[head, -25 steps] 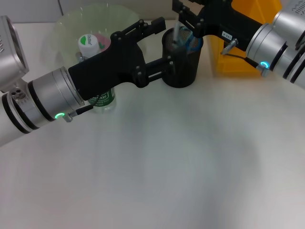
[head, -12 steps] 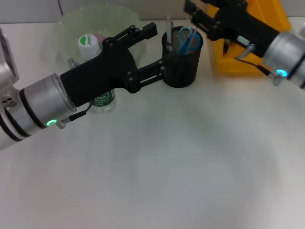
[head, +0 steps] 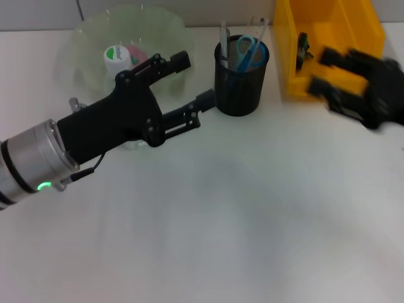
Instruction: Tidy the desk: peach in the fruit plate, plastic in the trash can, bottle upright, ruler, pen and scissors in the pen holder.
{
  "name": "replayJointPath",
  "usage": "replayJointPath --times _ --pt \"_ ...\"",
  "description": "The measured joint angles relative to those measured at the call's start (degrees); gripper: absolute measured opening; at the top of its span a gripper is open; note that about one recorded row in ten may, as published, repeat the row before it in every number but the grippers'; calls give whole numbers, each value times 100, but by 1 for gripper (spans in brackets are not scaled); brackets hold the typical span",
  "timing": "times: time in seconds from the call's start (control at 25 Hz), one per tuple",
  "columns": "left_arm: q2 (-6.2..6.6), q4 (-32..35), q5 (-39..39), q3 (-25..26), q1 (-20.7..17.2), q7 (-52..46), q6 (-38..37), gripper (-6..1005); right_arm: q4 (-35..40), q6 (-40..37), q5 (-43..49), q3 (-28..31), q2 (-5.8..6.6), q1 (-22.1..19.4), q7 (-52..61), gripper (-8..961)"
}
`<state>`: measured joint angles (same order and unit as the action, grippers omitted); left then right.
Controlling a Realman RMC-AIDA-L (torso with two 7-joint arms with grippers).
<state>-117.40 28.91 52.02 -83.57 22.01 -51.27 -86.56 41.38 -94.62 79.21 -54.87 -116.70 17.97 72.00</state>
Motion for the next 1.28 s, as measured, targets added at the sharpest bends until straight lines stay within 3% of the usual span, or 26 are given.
replayJointPath --times 0.08,0.24,0.36,0.48,0.68,0.88,1.28 --pt "29 -15 290 -1 -70 -29 -47 783 351 -1087 704 810 -125 -360 -58 607" --pt "61 -47 628 -1 -128 -68 -111 783 421 -1723 1102 1319 -230 -629 -424 636" --pt "70 -69 827 -2 -221 -69 -237 783 314 -1983 1355 1477 -256 -826 -712 804" --pt "81 -41 1028 -1 -409 -58 -352 783 210 -2241 2022 1495 -257 -849 -819 804" --pt "72 -74 1288 -18 -484 -55 -510 783 -108 -2249 2411 1455 -257 -826 -1173 804" --pt "-44 -85 1880 -11 -527 0 -562 783 -317 -2230 2542 1444 -257 -799 -1479 804" --pt "-79 -88 1924 -47 -718 17 -632 783 -584 -2090 2655 1445 -256 -775 -1690 804"
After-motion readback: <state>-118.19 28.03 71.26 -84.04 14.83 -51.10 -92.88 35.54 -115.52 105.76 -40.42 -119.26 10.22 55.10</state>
